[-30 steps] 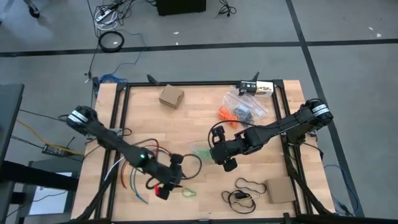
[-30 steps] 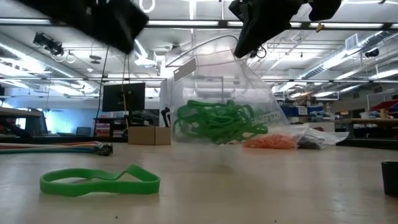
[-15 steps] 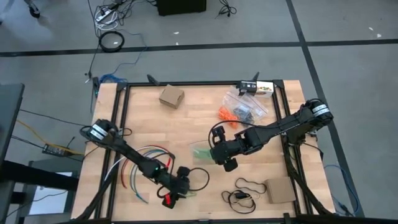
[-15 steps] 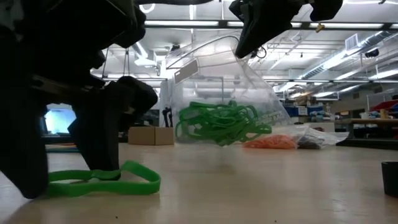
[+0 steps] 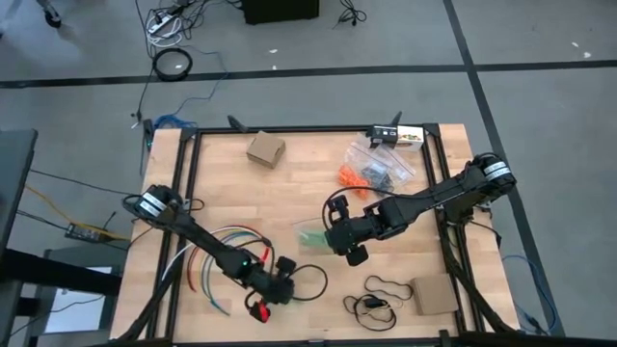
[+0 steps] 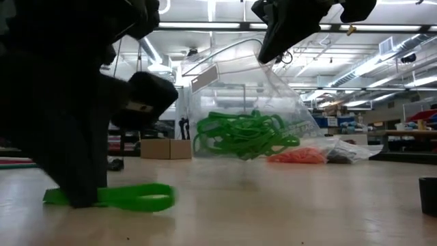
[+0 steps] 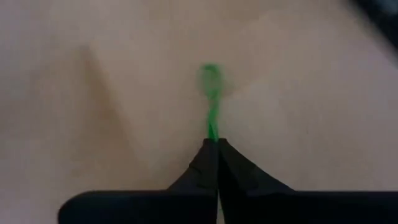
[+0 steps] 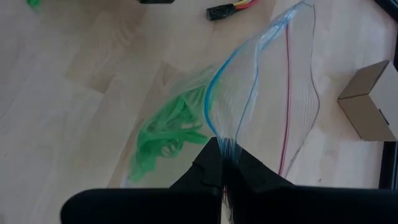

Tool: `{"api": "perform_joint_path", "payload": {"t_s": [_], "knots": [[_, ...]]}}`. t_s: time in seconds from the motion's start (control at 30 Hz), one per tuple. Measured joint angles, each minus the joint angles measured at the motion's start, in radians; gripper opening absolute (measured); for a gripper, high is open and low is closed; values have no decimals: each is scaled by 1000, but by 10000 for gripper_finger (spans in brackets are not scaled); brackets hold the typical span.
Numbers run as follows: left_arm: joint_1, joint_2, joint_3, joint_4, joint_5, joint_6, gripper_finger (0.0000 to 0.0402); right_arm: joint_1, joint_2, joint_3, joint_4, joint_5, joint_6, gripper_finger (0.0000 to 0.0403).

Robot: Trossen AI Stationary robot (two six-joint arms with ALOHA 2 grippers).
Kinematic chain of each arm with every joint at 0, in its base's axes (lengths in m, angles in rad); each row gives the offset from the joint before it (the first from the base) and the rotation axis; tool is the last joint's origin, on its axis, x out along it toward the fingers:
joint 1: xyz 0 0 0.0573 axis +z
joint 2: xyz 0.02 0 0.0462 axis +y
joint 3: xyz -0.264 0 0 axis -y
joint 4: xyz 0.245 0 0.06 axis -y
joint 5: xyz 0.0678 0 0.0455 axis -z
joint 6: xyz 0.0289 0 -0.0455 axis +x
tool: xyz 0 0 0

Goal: Sort rubber bands
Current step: Put the green rubber band into the transparent zip bag

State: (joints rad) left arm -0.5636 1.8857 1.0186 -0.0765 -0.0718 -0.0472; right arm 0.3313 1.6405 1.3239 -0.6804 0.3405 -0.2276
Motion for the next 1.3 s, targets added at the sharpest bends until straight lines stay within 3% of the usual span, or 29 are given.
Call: {"api": "perform_joint_path", "payload": {"t_s": [0.23, 0.5, 0.7, 0.93, 1.3], "knots": [[41, -104, 206, -412, -244, 127, 2, 0, 0, 0, 2, 0, 0, 0], [147, -184, 405, -621, -456, 244, 1, 0, 0, 0, 5, 0, 2, 0], [215, -191, 522, -638, -482, 367, 1, 2, 0, 0, 6, -1, 7, 0], [302, -191, 533, -685, -481, 411, 1, 3, -1, 0, -2, 0, 14, 0], [322, -162, 534, -721, -304, 408, 1, 3, -1, 0, -6, 0, 17, 0]]}}
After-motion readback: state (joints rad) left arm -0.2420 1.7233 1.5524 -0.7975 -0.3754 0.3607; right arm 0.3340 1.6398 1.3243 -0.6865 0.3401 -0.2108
